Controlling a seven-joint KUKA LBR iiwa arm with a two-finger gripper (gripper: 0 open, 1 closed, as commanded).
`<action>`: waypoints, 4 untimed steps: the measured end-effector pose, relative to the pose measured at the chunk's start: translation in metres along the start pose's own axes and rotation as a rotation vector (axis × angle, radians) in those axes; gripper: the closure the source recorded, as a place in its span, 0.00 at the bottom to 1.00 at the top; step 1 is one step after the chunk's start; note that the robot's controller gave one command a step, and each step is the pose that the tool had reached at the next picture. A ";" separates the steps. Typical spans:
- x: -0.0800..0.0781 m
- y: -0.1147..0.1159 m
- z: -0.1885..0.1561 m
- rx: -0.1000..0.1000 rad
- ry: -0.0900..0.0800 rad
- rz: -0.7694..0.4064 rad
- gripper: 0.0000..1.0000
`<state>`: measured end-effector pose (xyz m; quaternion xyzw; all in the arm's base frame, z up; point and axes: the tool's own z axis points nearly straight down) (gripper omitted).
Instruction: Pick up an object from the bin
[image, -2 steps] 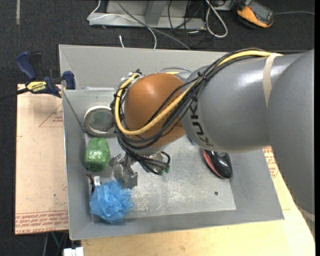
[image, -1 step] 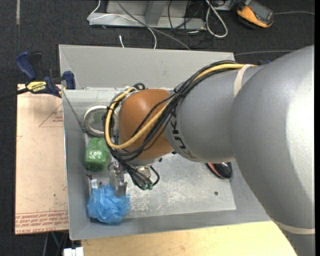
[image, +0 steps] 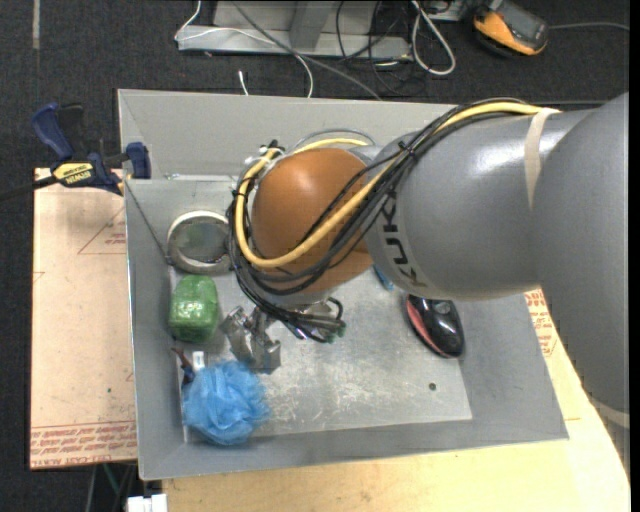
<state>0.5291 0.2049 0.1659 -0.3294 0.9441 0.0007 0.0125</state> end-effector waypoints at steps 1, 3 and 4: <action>0.023 0.034 0.054 0.002 -0.001 0.126 1.00; -0.011 0.047 0.077 0.003 0.004 -0.264 1.00; 0.011 0.001 0.025 0.003 -0.013 0.093 1.00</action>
Offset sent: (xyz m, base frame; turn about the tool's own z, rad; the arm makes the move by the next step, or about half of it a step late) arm -0.0068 -0.0083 -0.0139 -0.0773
